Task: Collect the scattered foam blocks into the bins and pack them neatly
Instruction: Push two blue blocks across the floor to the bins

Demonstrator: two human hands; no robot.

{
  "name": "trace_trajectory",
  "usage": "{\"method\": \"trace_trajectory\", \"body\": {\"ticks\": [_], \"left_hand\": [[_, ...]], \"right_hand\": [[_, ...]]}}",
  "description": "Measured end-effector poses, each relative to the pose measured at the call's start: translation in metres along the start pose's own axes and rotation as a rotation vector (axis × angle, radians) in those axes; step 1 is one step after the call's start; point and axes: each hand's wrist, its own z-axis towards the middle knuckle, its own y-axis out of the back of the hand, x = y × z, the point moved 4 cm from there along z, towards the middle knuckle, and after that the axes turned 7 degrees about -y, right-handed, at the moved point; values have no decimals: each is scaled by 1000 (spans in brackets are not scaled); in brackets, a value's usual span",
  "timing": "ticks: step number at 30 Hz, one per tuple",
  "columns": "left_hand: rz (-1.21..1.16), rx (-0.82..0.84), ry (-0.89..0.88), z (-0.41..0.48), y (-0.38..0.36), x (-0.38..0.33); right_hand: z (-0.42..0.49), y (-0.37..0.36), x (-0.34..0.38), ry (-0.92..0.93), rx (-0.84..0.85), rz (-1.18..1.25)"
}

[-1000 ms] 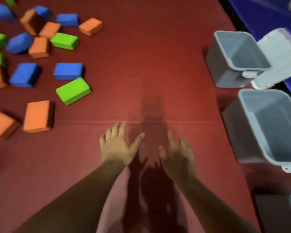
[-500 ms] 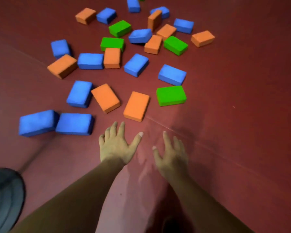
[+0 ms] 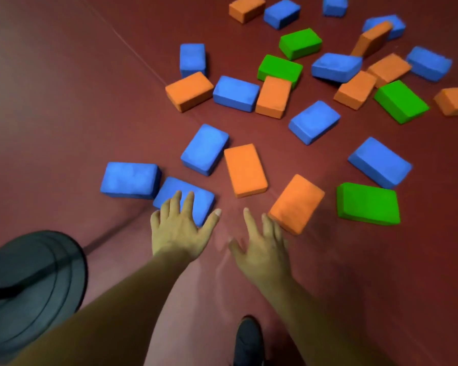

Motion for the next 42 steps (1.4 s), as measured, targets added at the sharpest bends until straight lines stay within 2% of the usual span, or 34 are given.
{"method": "trace_trajectory", "body": {"ticks": [8,11,17,21,25,28,33,39,42], "left_hand": [[-7,61,63,85,-15,88],[-7,82,45,123,-25,123],[70,158,-162,210,-49,187],[113,157,-237,253,-79,232],[160,116,-283,298,-119,273],[208,172,-268,327,-152,305],[280,182,-302,357,-197,360],[350,153,-391,373,-220,402],[388,149,-485,384,-222,409]], "right_hand": [[79,-63,85,99,130,-102],[107,-94,111,99,109,-130],[168,-169,156,88,19,-64],[193,-226,181,80,112,-79],[226,-287,189,137,110,-148],[251,-333,183,140,110,-177],[272,-394,162,167,100,-368],[275,-408,156,258,-47,-380],[287,-408,167,173,-106,-352]]}}
